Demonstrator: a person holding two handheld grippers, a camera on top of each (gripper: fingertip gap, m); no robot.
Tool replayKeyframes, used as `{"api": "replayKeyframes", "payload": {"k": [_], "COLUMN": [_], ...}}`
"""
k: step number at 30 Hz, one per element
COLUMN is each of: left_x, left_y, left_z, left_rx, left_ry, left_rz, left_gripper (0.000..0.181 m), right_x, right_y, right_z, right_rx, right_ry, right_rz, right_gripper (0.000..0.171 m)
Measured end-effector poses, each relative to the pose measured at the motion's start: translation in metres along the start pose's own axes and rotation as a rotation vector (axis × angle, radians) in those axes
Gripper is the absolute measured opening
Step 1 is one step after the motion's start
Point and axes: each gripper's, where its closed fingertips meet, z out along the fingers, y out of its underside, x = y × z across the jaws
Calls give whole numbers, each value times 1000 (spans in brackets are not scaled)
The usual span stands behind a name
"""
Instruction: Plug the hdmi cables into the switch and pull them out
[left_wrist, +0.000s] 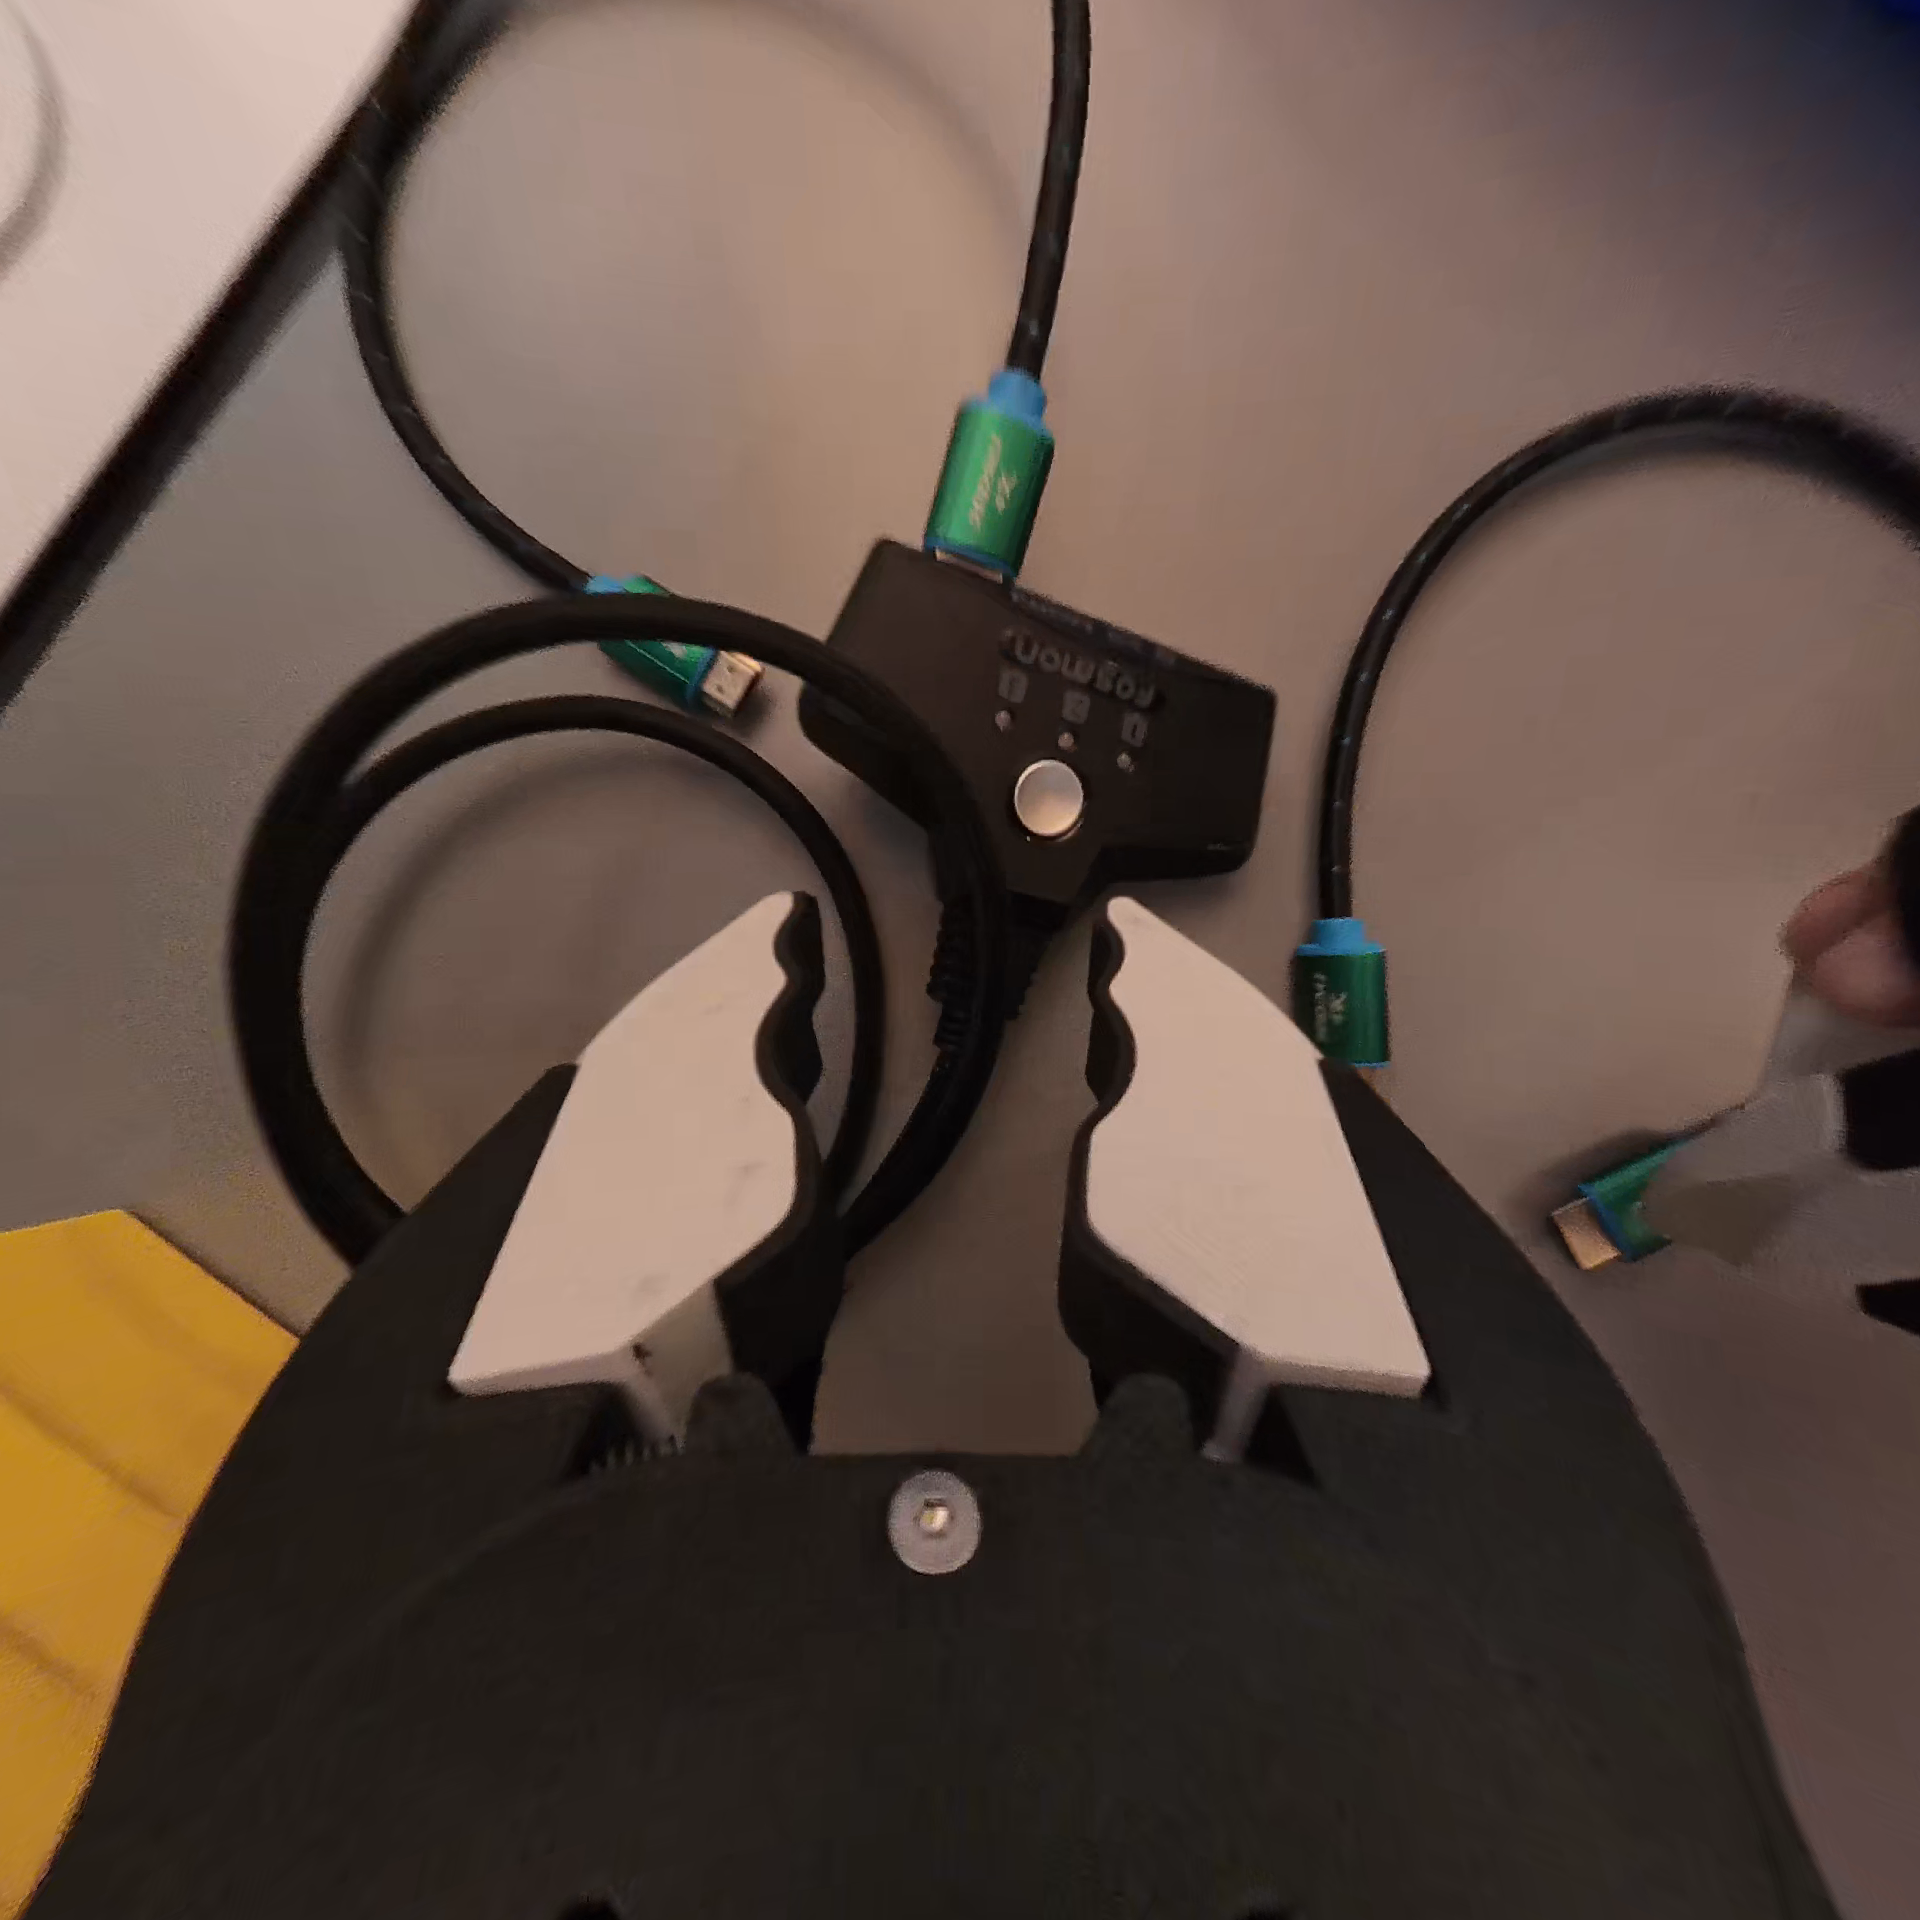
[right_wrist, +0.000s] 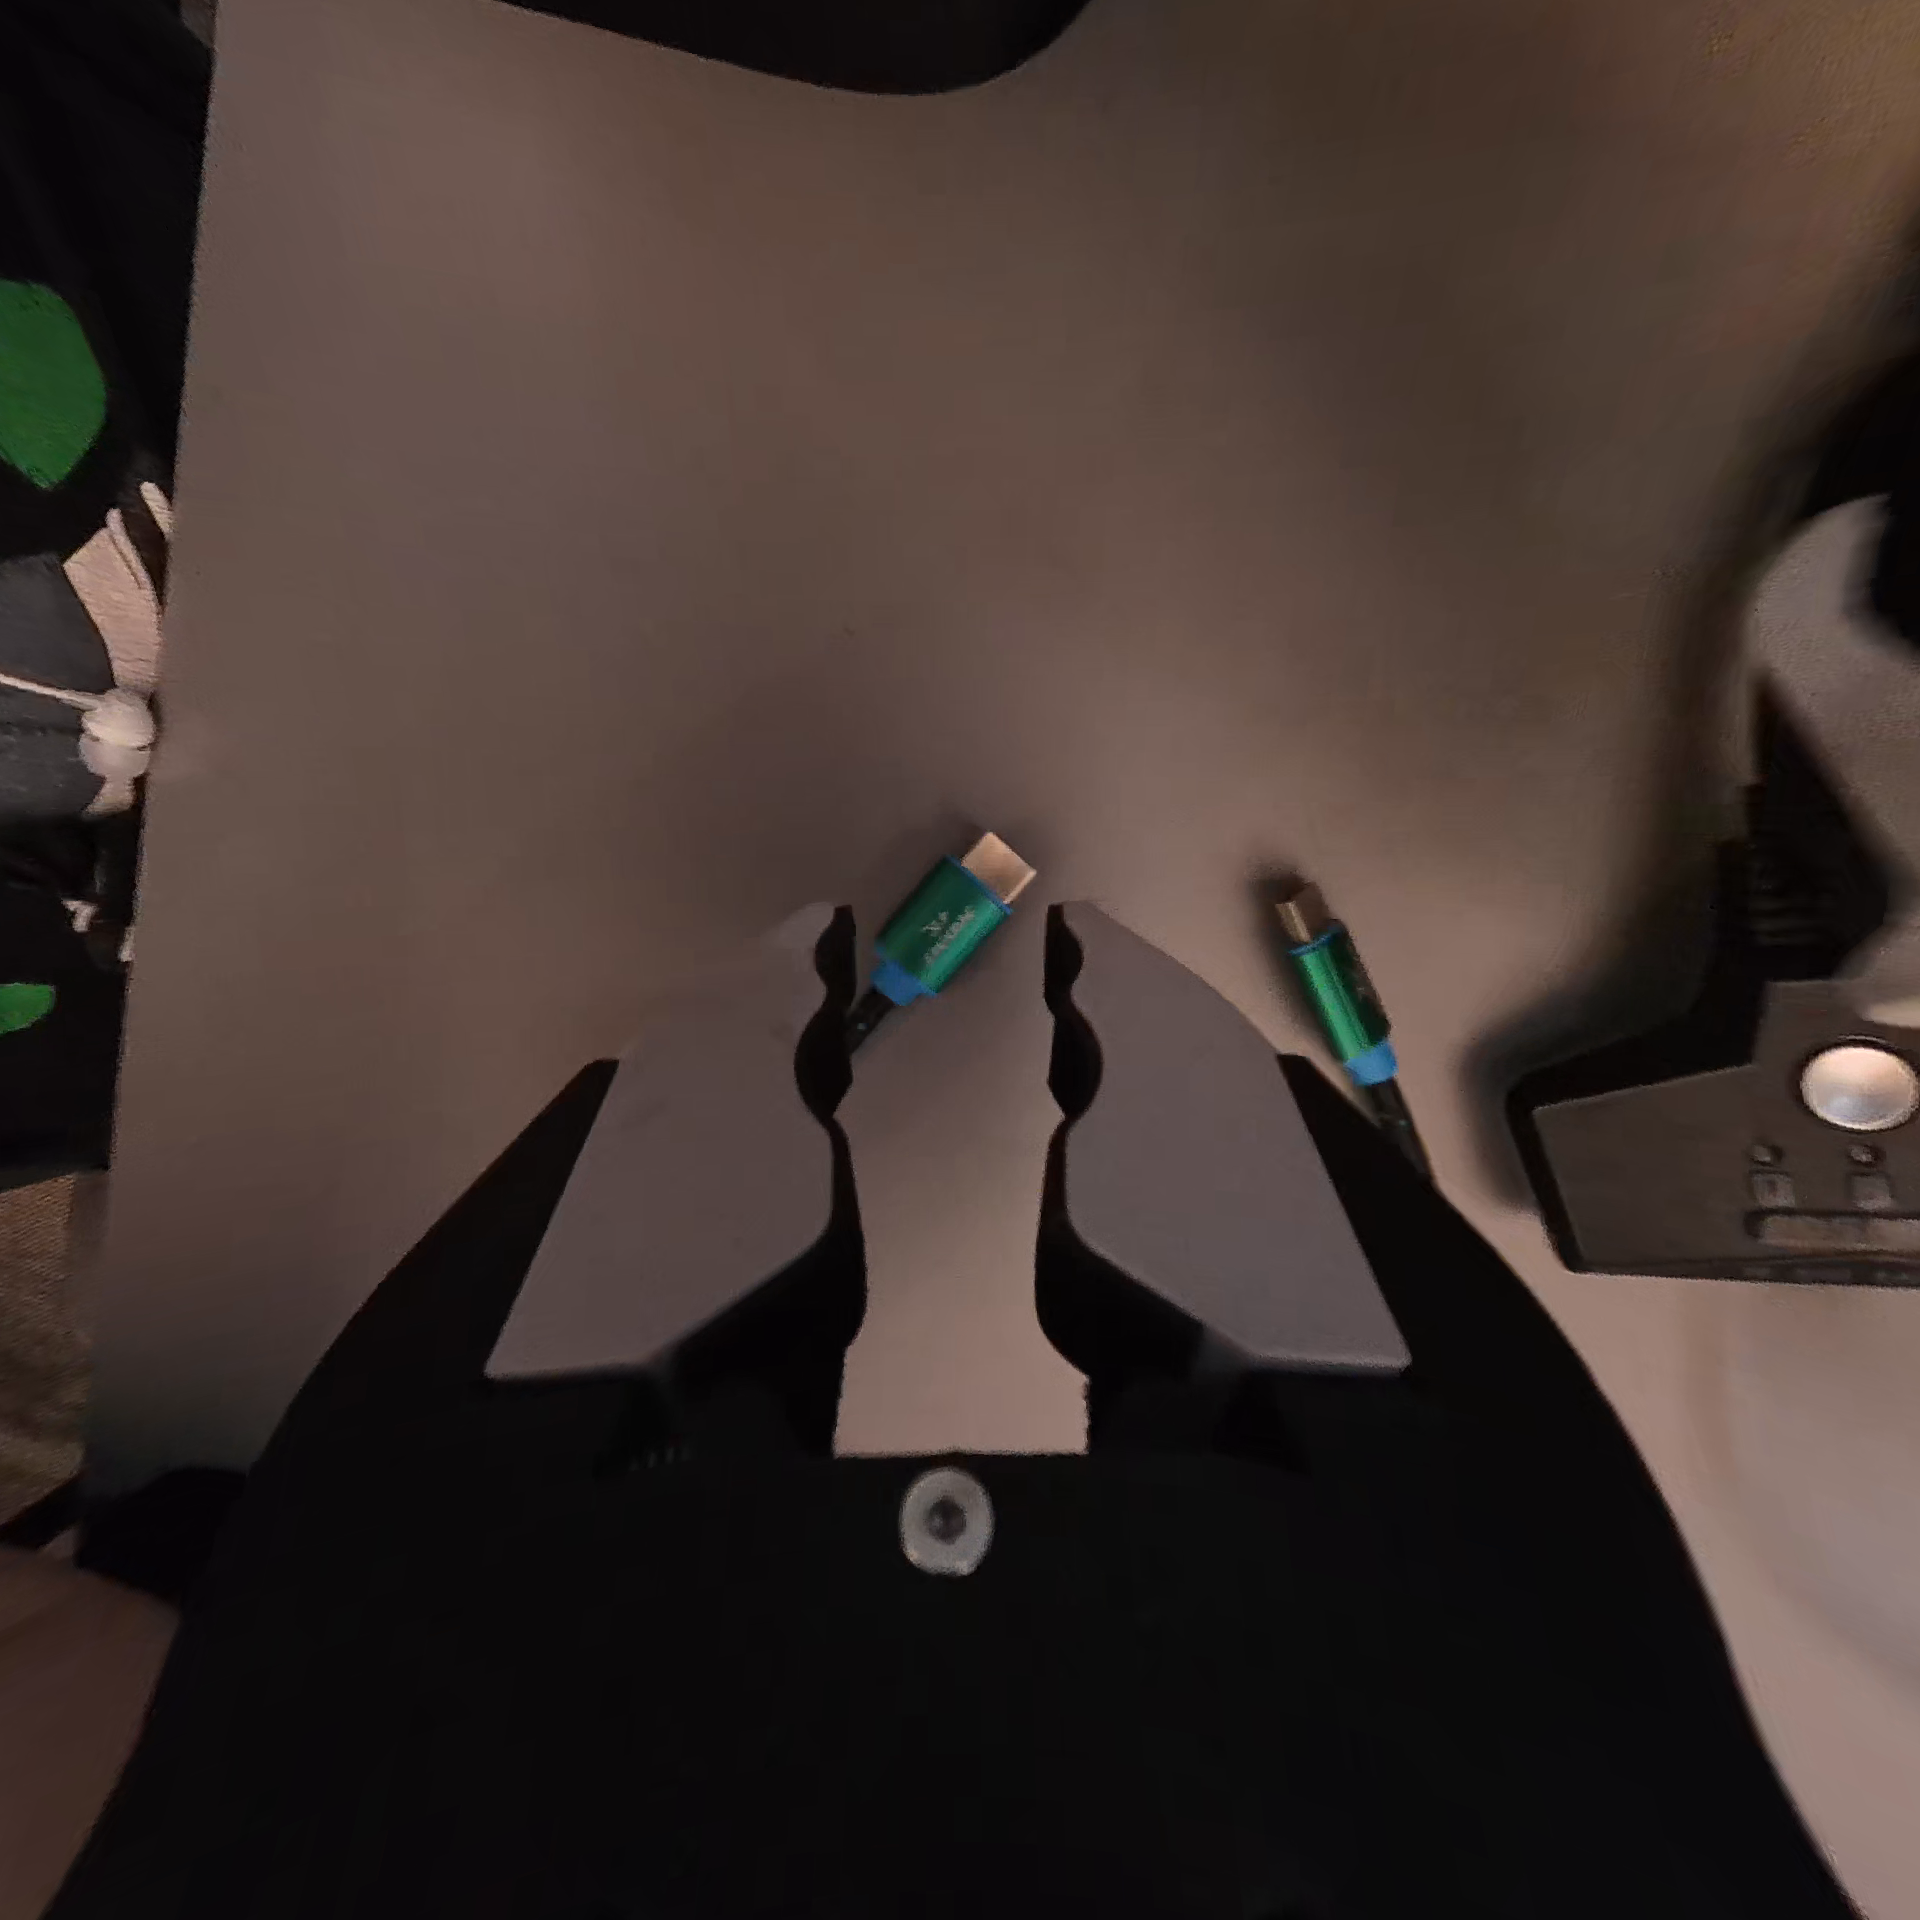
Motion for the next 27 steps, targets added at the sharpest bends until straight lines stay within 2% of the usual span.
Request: {"api": "replayKeyframes", "payload": {"k": [4,7,13,15,20,24,27], "left_x": [-2,-7,-12,-10,-3,-2,0], "left_y": [-26,-41,-50,-53,-57,-58,-50], "left_z": [-35,-66,-125,-144,-189,-226,-248], "left_rx": [155,261,374,413,504,584,611], "left_ry": [-11,-62,-141,-152,-196,-267,-332], "left_rz": [-95,-106,-78,-66,-21,-12,-4], "left_gripper": [47,45,43,43,39,37,37], "right_x": [-10,-6,-8,-10,-7,-8,-11], "right_y": [9,20,37,35,35,46,54], "right_z": [11,19,26,28,26,17,12], "right_rx": [-114,-255,-488,-503,-611,-942,-1180], "right_ry": [-29,45,153,169,263,459,582], "right_rz": [28,34,82,108,201,252,171], "right_gripper": [38,38,27,21,19,14,10]}}
